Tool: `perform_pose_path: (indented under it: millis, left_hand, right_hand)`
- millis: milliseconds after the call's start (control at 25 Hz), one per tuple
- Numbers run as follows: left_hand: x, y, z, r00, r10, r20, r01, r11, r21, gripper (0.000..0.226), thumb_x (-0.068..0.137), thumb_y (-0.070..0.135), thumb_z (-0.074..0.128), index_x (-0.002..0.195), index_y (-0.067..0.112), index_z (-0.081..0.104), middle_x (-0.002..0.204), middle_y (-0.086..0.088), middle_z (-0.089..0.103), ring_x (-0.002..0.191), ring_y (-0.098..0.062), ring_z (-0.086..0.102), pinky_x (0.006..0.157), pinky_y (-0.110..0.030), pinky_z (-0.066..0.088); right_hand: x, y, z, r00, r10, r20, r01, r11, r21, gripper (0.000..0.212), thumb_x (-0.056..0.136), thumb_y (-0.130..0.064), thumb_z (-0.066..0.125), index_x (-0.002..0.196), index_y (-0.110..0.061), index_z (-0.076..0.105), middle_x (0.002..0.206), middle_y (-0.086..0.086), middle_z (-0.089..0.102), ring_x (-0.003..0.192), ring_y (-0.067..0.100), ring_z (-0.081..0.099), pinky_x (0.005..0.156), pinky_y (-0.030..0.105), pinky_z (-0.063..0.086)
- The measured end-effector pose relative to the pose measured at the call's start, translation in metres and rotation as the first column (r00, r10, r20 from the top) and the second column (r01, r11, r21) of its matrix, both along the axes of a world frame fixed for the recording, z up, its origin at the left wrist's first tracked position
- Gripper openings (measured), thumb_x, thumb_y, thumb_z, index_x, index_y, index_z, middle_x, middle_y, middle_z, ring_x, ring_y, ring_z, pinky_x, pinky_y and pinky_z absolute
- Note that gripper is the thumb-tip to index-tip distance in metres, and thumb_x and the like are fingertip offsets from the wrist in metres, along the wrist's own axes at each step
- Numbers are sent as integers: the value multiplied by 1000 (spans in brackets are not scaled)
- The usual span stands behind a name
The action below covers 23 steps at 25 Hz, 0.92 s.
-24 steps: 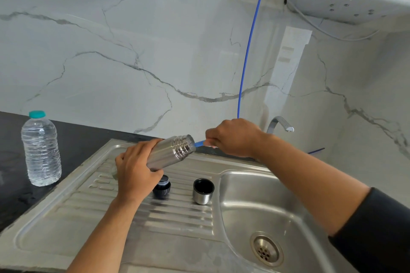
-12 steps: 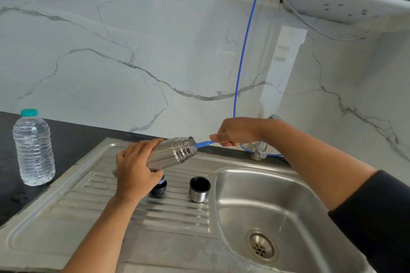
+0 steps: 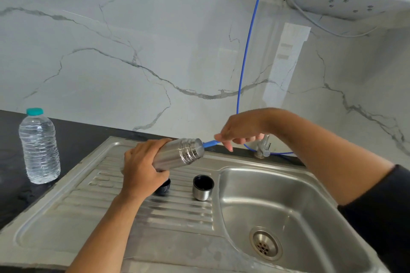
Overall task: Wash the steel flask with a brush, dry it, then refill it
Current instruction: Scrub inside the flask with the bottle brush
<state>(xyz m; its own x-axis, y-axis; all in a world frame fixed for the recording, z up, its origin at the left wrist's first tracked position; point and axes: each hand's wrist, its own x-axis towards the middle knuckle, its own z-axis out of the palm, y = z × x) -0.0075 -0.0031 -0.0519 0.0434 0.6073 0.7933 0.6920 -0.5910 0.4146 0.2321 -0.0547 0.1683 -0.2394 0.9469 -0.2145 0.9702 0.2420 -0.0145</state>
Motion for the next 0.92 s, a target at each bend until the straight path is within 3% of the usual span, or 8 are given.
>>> perform_pose_path:
  millis: [80,240,360,480,600,680,800,920]
  left_hand:
    - [-2,2,1,999,23,28,-22,999,-25,84,51,13,81,130,31,60,113,11,66,104,-21,61,90,-47,44]
    - [-6,6,-3,992,78,103,-71,995,-71,85,51,7,85,130,28,60,114,8,66,105,-22,60,91,-48,44]
    - [-5,5,-5,996,84,-1,-84,996,-11,87,50,7,86,130,29,60,115,7,66,107,-24,61,90,-45,39]
    - [-1,3,-2,998,62,-31,-61,997,50,86,49,7,86,129,27,62,116,6,67,107,-23,61,91,-41,36]
    - [-1,4,0,996,79,29,-79,997,8,85,50,9,85,129,27,61,113,6,67,104,-24,62,89,-44,41]
    - [-3,6,-1,992,59,110,-54,998,-45,84,51,12,83,130,27,60,112,7,67,103,-25,62,88,-48,48]
    - [-1,4,-2,996,42,78,-40,999,-24,85,49,10,83,129,28,60,111,8,67,101,-25,63,87,-47,47]
    - [3,0,-2,998,67,-3,-67,998,19,85,48,7,84,128,27,63,113,8,67,104,-24,62,88,-42,38]
  right_hand:
    - [-1,4,-9,978,63,199,-113,962,248,44,104,-57,43,96,-24,71,84,-4,60,70,17,56,68,31,40]
    - [-8,2,-42,754,158,637,-621,486,615,26,103,-40,56,93,-18,65,76,2,61,63,29,61,50,31,34]
    - [-3,3,-36,979,102,177,-155,936,317,36,106,-47,43,90,-22,64,76,0,55,62,21,49,57,29,37]
    - [2,3,-15,943,-223,-248,137,937,-320,44,105,-48,47,86,-11,63,59,-3,36,45,13,27,46,22,25]
    - [2,-3,-26,956,74,282,-158,944,288,43,105,-52,45,106,-16,68,76,0,56,66,21,56,61,29,41]
    - [-7,-11,-38,729,123,673,-587,619,523,32,105,-45,48,110,-20,68,84,1,64,69,27,62,59,32,38]
    - [-10,-12,-30,875,209,436,-424,766,483,34,107,-45,43,106,-24,70,82,1,62,69,23,52,62,31,39]
    - [3,-4,-21,992,34,-121,-48,993,-111,48,107,-47,44,91,-11,71,63,-2,44,53,16,37,53,26,34]
